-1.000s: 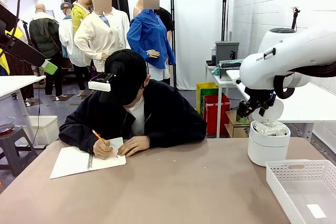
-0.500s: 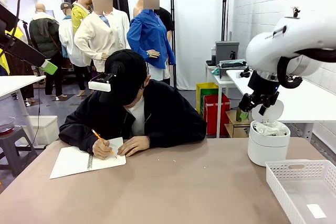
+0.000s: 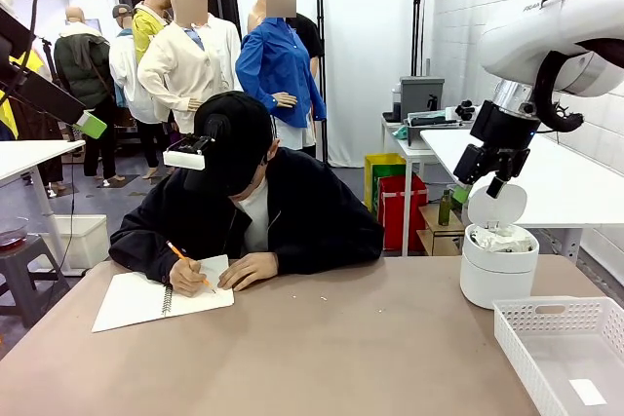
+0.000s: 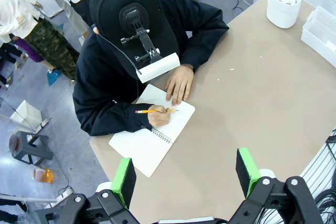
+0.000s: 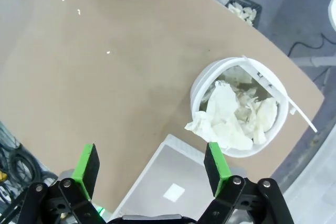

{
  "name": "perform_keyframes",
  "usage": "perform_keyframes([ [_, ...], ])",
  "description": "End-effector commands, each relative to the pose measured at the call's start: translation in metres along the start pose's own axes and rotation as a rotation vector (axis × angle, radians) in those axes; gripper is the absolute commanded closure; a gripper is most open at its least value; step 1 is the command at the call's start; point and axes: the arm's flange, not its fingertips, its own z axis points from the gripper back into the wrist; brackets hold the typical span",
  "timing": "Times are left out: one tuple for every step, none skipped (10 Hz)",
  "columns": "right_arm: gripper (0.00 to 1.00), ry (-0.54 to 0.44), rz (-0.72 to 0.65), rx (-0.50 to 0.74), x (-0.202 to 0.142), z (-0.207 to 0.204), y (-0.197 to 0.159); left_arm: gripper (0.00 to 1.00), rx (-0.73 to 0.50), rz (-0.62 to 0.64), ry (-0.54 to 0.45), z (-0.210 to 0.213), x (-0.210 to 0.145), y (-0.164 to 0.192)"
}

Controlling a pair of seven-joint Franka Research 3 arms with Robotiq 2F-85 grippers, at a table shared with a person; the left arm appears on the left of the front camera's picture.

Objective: Sort the paper based on its condition.
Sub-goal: If a person hands you a paper, place it in the Organizing basket , and if it's crumpled, put it in the Trash can.

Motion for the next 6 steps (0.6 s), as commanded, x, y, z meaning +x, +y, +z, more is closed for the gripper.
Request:
perform_keyframes([
  [0.00,-0.005,-0.022,-0.003,0.0025,-0.0080,-0.0062,0.00,0.001,0.001,-0.001,0.0005,-0.0002,0.0004],
  [0.00,-0.005,-0.022,-0.003,0.0025,-0.0080,-0.0062,0.00,0.001,0.001,-0.001,0.0005,-0.0002,0.0004],
  [0.00,-0.005,-0.022,-0.003,0.0025,-0.0080,-0.0062,0.00,0.001,0.001,-0.001,0.0005,-0.0002,0.0004],
  [0.00,-0.005,-0.022,-0.003,0.0025,-0.0080,-0.0062,0.00,0.001,0.001,-0.001,0.0005,-0.0002,0.0004],
  [0.00,-0.005,-0.022,-0.003,0.0025,-0.0080,-0.0062,0.00,0.001,0.001,-0.001,0.0005,-0.0002,0.0004],
  [0.00,-0.005,-0.022,-0.003,0.0025,-0.0080,-0.0062,0.00,0.001,0.001,-0.001,0.0005,-0.0002,0.0004],
])
